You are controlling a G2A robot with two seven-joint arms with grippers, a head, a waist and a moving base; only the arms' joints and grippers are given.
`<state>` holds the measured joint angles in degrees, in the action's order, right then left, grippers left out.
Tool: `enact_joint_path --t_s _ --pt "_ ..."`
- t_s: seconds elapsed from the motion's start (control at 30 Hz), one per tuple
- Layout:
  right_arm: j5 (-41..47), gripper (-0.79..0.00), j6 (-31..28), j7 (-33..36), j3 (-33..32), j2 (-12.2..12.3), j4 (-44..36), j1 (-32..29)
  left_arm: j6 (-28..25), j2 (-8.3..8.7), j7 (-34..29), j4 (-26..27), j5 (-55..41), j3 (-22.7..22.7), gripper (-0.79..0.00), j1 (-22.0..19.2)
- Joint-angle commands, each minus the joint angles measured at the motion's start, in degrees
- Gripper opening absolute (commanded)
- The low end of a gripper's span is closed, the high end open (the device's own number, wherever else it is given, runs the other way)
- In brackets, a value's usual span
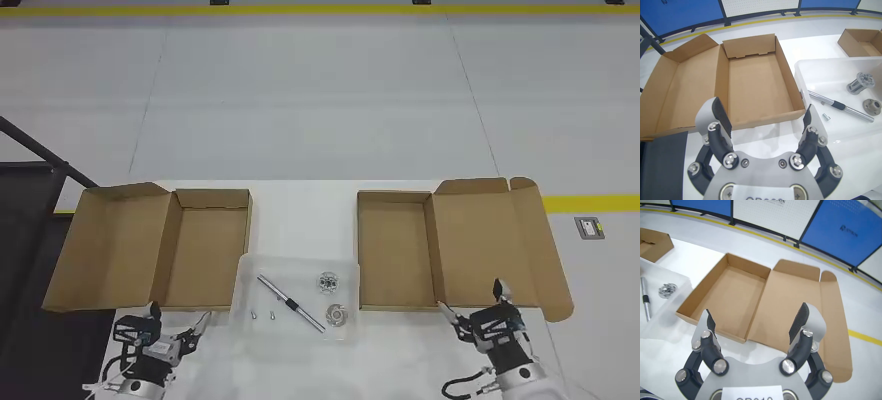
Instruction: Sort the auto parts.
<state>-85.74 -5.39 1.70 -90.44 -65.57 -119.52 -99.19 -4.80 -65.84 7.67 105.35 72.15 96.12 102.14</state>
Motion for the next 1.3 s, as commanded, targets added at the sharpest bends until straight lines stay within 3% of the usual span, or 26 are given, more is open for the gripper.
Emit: enact_joint_path --t_s 0.0,0.23,0.6,0.73,0.8,1.0,1.13,1.27 --pt "-2.11 0.000 -1.37 1.63 0.78 0.05 -4.64 -0.04 0.02 -0.08 0.60 0.49 -1.22 0.72 0.000 0.61" --pt "-6.82 0.000 -7.12 11.50 7.06 0.05 -13.46 2.58 -1.27 -0.22 2.26 1.41 -3.20 1.89 0.000 2.23" --pt "-6.82 0.000 -7.12 11.50 7.06 0.05 -13.46 2.58 -1.27 -0.22 2.26 1.41 -3.20 1.89 0.000 2.23" --pt "-9.87 0.000 -13.09 10.53 10.66 0.26 -14.93 3.11 -1.47 -0.28 1.39 0.80 -4.30 2.23 0.000 1.60" --pt "-11.05 0.000 -17.61 13.67 15.76 0.11 -13.79 6.86 -1.64 -0.36 0.65 0.63 -5.68 2.47 0.000 1.17" --pt "-9.03 0.000 -19.58 28.27 32.08 -2.44 -5.08 22.77 -2.73 -0.42 0.23 0.78 -6.23 3.31 0.000 1.48" --pt "-2.61 0.000 -12.90 39.85 41.07 -5.82 4.59 34.80 -2.87 -0.55 0.92 1.20 -6.27 3.81 0.000 2.63" --pt "3.92 0.000 -7.20 44.86 45.75 -8.57 11.88 41.99 -3.08 -0.62 1.21 1.48 -6.34 4.04 0.000 3.26"
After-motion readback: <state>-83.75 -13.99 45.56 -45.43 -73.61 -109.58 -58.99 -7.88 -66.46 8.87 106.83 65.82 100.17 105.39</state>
